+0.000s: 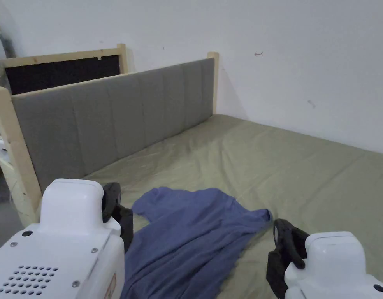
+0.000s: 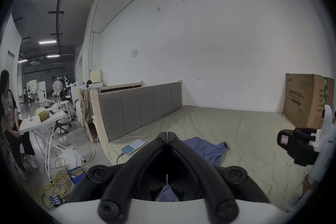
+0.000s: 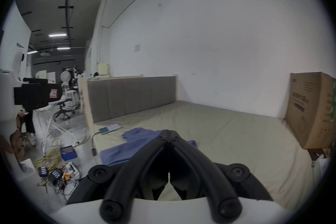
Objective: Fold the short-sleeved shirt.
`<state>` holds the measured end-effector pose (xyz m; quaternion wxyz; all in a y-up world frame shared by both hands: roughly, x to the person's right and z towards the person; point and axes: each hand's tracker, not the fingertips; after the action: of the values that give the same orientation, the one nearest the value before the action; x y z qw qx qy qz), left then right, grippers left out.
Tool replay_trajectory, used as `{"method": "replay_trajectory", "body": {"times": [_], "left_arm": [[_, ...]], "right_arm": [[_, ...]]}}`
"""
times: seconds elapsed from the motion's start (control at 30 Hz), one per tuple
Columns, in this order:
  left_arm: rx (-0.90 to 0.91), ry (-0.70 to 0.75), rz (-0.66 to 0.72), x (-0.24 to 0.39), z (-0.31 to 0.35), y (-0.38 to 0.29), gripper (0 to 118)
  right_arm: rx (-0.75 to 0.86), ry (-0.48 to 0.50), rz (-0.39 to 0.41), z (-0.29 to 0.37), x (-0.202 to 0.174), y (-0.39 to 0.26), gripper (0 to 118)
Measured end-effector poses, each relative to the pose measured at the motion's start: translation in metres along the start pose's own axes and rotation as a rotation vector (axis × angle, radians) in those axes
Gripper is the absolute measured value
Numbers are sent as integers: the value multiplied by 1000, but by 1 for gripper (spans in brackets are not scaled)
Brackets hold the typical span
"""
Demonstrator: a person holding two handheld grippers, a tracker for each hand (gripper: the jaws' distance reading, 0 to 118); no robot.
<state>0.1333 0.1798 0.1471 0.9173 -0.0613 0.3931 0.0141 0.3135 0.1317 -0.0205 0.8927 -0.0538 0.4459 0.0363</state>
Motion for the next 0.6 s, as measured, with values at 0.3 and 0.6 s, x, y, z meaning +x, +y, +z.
{"method": "replay_trajectory", "body": {"times": [0.3, 0.6], "left_arm": [[-221, -79, 29, 11, -71, -39, 0], [-760, -144, -33, 42, -232, -161, 0]], "right_arm": [[-72, 23, 8, -10, -2, -19, 0], [-191, -8, 14, -24, 4, -50, 0]]}}
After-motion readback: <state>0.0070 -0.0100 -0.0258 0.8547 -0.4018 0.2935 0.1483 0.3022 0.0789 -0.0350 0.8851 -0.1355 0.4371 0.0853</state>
